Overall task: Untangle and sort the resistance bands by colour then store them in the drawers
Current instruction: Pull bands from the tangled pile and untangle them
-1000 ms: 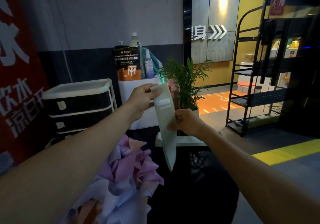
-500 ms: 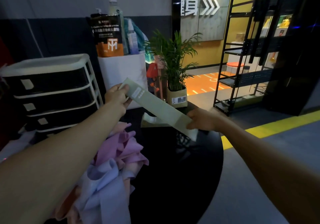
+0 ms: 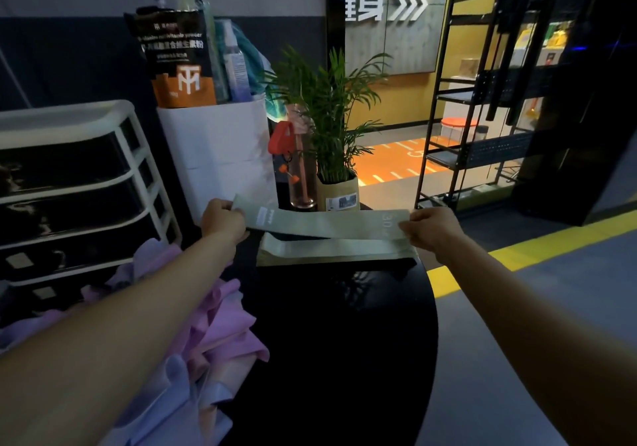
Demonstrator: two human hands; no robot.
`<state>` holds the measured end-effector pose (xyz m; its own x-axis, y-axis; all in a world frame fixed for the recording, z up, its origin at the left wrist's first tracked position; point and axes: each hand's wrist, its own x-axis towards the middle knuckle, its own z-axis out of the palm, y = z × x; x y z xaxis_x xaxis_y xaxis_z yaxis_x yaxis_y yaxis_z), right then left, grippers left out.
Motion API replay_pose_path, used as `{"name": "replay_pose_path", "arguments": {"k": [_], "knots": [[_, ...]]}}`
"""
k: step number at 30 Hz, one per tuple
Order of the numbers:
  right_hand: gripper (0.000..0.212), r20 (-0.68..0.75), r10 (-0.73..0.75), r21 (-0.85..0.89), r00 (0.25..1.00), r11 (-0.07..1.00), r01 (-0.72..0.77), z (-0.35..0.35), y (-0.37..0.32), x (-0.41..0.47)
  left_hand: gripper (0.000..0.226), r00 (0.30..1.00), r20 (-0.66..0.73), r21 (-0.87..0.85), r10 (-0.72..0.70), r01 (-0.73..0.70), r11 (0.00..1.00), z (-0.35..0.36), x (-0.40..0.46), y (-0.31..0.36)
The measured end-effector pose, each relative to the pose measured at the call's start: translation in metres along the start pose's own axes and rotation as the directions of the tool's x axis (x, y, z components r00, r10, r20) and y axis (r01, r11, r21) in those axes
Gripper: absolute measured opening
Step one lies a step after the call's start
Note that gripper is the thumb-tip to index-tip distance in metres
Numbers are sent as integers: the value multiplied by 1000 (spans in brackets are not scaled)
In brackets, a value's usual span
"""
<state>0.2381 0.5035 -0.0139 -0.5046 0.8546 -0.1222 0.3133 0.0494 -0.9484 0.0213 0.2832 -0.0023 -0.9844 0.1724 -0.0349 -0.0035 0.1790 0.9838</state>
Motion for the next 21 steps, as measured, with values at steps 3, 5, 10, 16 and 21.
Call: {"name": "replay_pose_path", "arguments": {"k": [3, 5, 10, 16, 21], "knots": [[16, -100, -64, -116, 993, 992, 52, -2, 1, 16, 10, 995, -1, 244, 101, -97, 965, 10, 9, -6], [18, -125, -128, -218, 984, 971, 98, -5, 0, 23, 6, 989, 48, 353, 140, -148, 924, 17, 13, -7], [13, -112, -200, -382, 973, 913, 144, 0, 9, 38, 8, 985, 134, 427, 107, -155, 891, 26, 24, -19], [9, -117, -254, -465, 960, 868, 173, 4, 23, 50, 13, 985, 158, 452, 63, -129, 883, 28, 34, -31], [11, -97, -247, -518, 964, 840, 163, 4, 32, 57, 10, 976, 200, 531, 88, -183, 827, 29, 37, -38]]}}
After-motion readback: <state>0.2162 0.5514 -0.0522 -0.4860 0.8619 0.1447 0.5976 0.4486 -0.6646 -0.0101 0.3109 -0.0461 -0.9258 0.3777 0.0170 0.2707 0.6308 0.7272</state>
